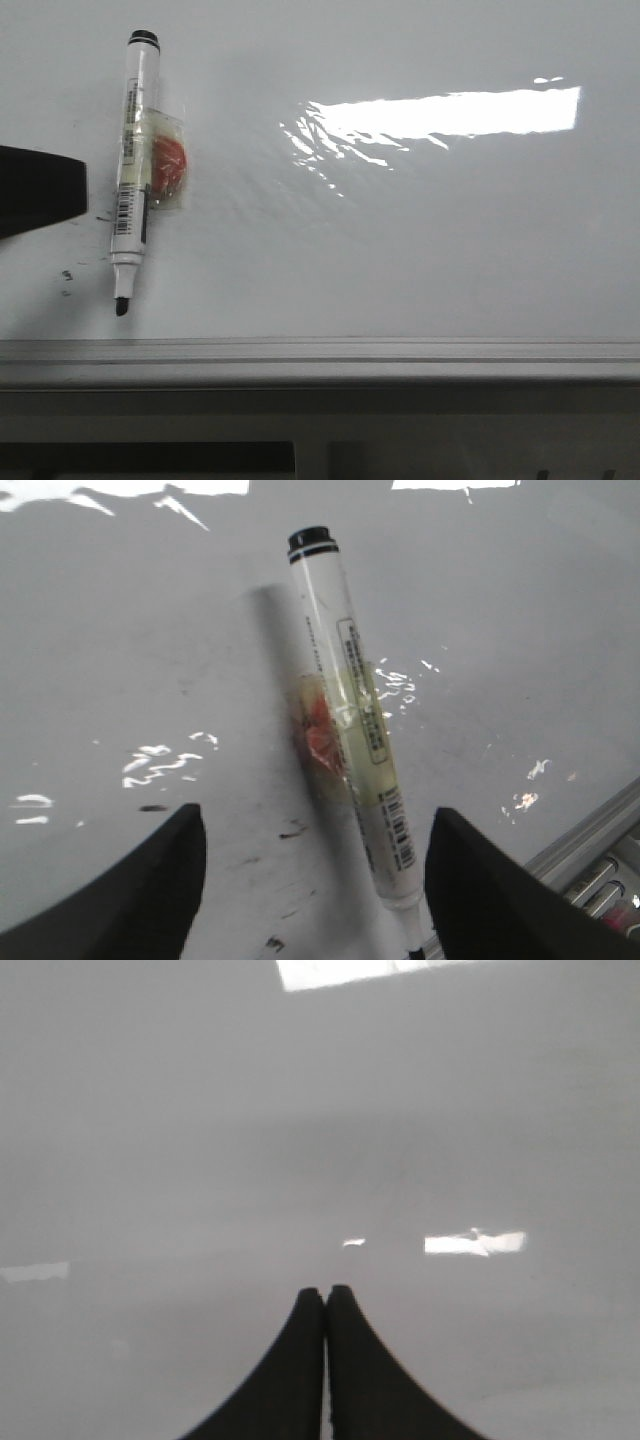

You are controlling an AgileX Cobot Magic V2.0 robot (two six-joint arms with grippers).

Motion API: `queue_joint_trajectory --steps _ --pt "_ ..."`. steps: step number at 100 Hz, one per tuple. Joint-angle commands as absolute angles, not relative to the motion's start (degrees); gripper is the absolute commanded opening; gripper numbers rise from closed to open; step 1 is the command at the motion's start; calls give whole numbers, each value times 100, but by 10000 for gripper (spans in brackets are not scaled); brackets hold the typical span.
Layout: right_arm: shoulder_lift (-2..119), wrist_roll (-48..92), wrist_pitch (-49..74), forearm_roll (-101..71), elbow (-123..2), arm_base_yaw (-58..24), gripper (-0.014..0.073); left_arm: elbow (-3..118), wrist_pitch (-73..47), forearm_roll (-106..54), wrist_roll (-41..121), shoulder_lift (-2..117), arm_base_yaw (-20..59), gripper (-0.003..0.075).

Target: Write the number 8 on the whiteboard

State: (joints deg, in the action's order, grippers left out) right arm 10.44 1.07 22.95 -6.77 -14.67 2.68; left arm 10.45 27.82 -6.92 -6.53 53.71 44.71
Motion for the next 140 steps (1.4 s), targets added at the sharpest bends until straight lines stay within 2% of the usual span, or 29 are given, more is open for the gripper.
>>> queue_joint_trajectory --steps 1,27,56,67,85,102,119,126,140 --pt "1157 155 1844 -695 -1610 253 -63 1201 3737 -778 -840 5696 4644 426" --pt "1157 155 1856 -695 -1607 253 -63 1201 4461 -662 -1051 6428 4905 414" --pt "1157 155 1889 -695 -1607 253 -63 1261 4458 -636 -1051 6764 4916 333" --pt "1157 155 1927 -695 -1607 253 -63 1261 4408 -893 -1051 6958 4916 244" --pt "1294 155 2047 -695 -1607 86 -63 1261 4482 -1130 -1011 7155 4916 -20" --pt "1697 316 2144 -695 -1672 -769 -63 1261 4482 -1056 -1011 7155 4916 -20" --pt "2405 622 2186 -730 -1869 -2026 -39 1261 4399 -292 -984 7014 4916 -20" --pt "2739 765 2156 -866 -2079 -2650 29 1261 4233 -36 -984 6900 4916 -20" --pt "3511 765 1774 -872 -2493 -3905 230 1261 4012 487 -486 6617 4916 -20"
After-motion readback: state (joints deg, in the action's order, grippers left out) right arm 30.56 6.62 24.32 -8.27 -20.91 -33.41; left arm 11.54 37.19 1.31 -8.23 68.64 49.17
